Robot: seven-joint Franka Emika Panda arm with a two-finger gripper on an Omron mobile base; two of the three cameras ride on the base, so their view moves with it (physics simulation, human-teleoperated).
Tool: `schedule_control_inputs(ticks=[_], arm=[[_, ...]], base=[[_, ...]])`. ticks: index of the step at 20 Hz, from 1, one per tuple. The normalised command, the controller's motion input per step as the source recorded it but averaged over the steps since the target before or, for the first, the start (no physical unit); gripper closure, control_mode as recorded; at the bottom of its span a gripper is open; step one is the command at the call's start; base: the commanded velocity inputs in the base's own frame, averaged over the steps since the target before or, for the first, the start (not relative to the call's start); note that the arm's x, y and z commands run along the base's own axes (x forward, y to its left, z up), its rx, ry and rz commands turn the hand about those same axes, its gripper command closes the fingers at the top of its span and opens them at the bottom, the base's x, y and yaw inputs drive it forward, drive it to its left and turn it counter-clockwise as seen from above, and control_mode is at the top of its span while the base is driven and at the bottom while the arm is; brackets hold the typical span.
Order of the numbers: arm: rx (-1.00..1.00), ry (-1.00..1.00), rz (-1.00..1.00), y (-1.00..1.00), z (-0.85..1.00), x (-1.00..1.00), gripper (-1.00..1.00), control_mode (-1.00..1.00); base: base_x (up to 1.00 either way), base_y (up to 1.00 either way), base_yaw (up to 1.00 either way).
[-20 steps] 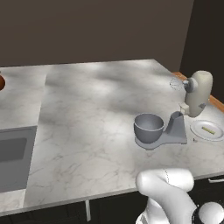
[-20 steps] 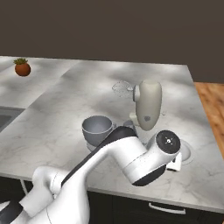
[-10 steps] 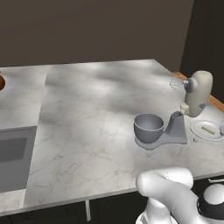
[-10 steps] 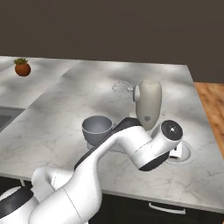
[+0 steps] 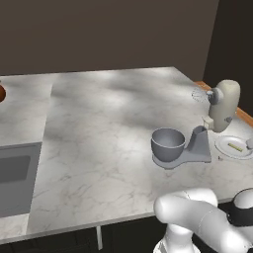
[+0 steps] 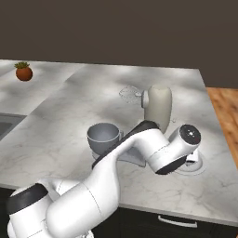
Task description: Add butter and sugar cubes to the stand mixer bowl and then turn on the stand mixer to begin making frosting.
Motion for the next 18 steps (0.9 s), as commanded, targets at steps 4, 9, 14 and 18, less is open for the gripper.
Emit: schedule_control_inputs(ticks=[4, 9, 14, 18], arm=[[0.0, 0.0, 0.11, -0.23, -0.12, 0.27, -1.0, -1.0], [0.0, 0.01, 0.13, -0.08, -0.27, 0.32, -1.0, -1.0], [-0.01, 0.0, 0.07, -0.01, -0.19, 0.32, -1.0, -1.0], [-0.02, 0.09, 0.0, -0.04, -0.15, 0.31, -1.0, -1.0]], base=[[0.0, 0.0, 0.0], [0.0, 0.0, 0.0], [0.0, 0.0, 0.0], [0.0, 0.0, 0.0]])
